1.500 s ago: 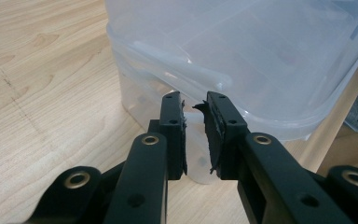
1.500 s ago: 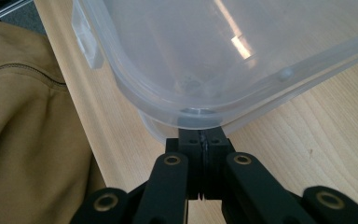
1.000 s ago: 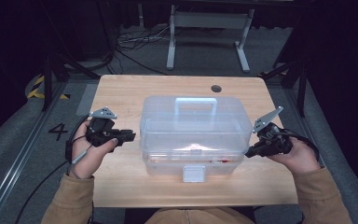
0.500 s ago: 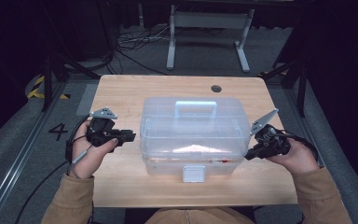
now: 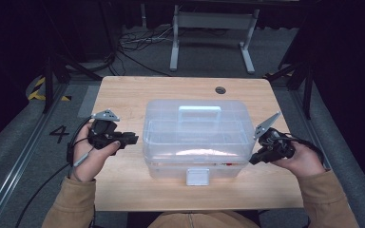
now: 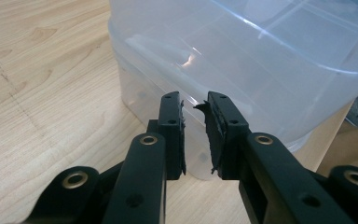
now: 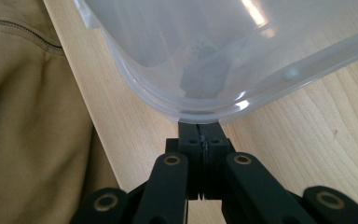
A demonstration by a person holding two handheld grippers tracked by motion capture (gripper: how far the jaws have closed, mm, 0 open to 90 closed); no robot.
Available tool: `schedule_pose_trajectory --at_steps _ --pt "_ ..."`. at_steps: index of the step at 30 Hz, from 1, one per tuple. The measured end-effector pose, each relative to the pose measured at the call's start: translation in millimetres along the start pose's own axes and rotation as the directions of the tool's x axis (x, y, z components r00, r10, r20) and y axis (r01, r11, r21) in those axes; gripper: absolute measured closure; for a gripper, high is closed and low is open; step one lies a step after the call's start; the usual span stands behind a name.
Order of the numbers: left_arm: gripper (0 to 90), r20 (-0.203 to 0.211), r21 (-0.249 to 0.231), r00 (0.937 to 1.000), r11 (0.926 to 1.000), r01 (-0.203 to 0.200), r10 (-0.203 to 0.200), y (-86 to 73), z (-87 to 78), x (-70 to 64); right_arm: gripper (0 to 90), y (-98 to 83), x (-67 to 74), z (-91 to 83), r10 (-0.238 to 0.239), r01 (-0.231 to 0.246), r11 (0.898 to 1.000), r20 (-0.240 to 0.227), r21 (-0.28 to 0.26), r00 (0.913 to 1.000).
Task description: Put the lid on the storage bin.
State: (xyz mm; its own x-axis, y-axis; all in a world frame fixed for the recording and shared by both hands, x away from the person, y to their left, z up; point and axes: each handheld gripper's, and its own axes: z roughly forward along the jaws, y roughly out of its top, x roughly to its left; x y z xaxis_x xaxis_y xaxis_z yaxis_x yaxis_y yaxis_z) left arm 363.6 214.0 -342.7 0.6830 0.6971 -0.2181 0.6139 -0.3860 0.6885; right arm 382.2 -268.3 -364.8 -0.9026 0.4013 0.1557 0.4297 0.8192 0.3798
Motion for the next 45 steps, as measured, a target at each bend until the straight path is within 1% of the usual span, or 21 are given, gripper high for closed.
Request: schedule_pose_trajectory --at_steps 3,4,5,6,9,11,13,14,19,21,24,25,26,28,29,34,37,40,42,44,45 --pt "76.5 -0.001 0.002 1.0 1.0 -0.001 0.001 -0.1 0.0 0.4 89.7 -1.4 0.2 -0.1 0.001 -0.001 1.0 -0.008 0.029 1.0" --pt "76.5 0.0 0.002 1.0 1.0 -0.002 0.002 -0.1 0.0 0.6 89.2 -2.4 0.0 0.2 0.005 -0.005 0.999 -0.003 0.045 1.0" --pt "76.5 0.0 0.002 1.0 1.0 -0.002 0.002 -0.1 0.0 0.7 88.9 -3.1 -0.5 0.6 0.009 -0.009 0.999 0.002 0.051 1.0" --pt "76.4 0.0 0.002 1.0 1.0 -0.002 0.002 -0.1 0.0 0.7 88.7 -3.9 -1.7 0.9 0.013 -0.013 0.999 -0.011 0.047 0.9999" --pt "76.4 0.0 0.002 1.0 1.0 -0.004 0.004 -0.4 -0.7 1.5 87.3 -4.7 -3.0 1.3 0.013 -0.012 0.999 -0.011 0.053 0.9998" --pt "76.5 -0.001 0.0 1.0 1.0 0.002 -0.002 -0.7 -0.8 2.0 86.1 -5.3 -3.3 0.2 0.015 -0.015 0.999 -0.014 0.047 0.9998" --pt "76.2 -0.003 -0.004 1.0 1.0 -0.002 0.002 -0.7 -0.6 2.7 85.8 -5.8 -3.5 -1.2 0.015 -0.014 0.999 -0.013 0.039 0.9998" --pt "76.1 -0.004 -0.004 1.0 1.0 0.0 0.0 -0.8 -0.4 2.9 83.3 -6.4 -3.6 -3.4 0.012 -0.012 1.0 -0.012 0.027 0.9998" --pt "74.8 -0.003 -0.004 0.9999 0.9999 0.01 -0.01 -1.1 -0.1 3.4 80.0 -7.9 -4.3 -8.5 0.012 -0.012 1.0 -0.003 -0.001 0.9999" --pt "73.6 -0.005 -0.006 0.9999 0.9999 0.014 -0.014 -1.6 -0.2 3.3 76.5 -8.8 -4.4 -12.6 0.011 -0.01 1.0 0.004 -0.024 0.9999" --pt "71.2 -0.012 -0.01 0.9998 0.9998 0.016 -0.016 -3.2 -1.8 4.1 73.6 -10.0 -4.7 -21.4 0.012 -0.012 0.997 0.004 -0.077 0.9999" --pt "71.0 -0.012 -0.01 0.9998 0.9998 0.016 -0.016 -3.2 -1.8 4.1 73.6 -10.0 -4.7 -21.4 0.012 -0.012 0.997 0.004 -0.077 0.9999" --pt "71.0 -0.014 -0.011 0.9998 0.9999 0.012 -0.012 -3.7 -2.4 4.6 72.5 -10.6 -5.1 -25.5 0.014 -0.014 0.995 0.005 -0.1 0.9999" --pt "70.7 -0.013 -0.012 0.9996 0.9997 0.023 -0.023 -5.2 -3.4 4.2 71.7 -11.8 -6.0 -32.8 0.017 -0.016 0.989 0.01 -0.146 0.9998" --pt "70.7 -0.016 -0.013 0.9996 0.9996 0.023 -0.023 -5.8 -4.0 4.3 71.6 -12.1 -6.1 -34.8 0.019 -0.017 0.987 0.009 -0.158 0.9998" --pt "70.7 -0.023 -0.016 0.9993 0.9995 0.028 -0.029 -9.0 -6.7 4.9 70.1 -14.0 -7.8 -48.2 0.026 -0.016 0.968 0.037 -0.249 0.999" --pt "70.7 -0.027 -0.018 0.999 0.9992 0.035 -0.036 -10.1 -8.1 5.6 69.3 -14.9 -9.8 -53.5 0.033 -0.014 0.954 0.057 -0.299 0.9978" --pt "70.7 -0.028 -0.02 0.9988 0.999 0.041 -0.041 -10.7 -7.9 6.7 68.2 -16.5 -10.9 -58.1 0.044 -0.016 0.941 0.076 -0.337 0.9961" --pt "70.7 -0.028 -0.018 0.9987 0.999 0.041 -0.041 -10.8 -7.8 7.3 68.1 -18.7 -12.3 -61.5 0.057 -0.019 0.929 0.092 -0.369 0.9941" --pt "70.6 -0.031 -0.021 0.9985 0.9988 0.045 -0.045 -11.1 -6.8 8.3 65.5 -21.1 -13.8 -64.3 0.077 -0.025 0.916 0.114 -0.401 0.9904" --pt "70.5 -0.031 -0.021 0.9985 0.9988 0.045 -0.045 -11.1 -6.8 8.3 65.5 -21.1 -13.8 -64.3 0.077 -0.025 0.916 0.114 -0.401 0.9904"
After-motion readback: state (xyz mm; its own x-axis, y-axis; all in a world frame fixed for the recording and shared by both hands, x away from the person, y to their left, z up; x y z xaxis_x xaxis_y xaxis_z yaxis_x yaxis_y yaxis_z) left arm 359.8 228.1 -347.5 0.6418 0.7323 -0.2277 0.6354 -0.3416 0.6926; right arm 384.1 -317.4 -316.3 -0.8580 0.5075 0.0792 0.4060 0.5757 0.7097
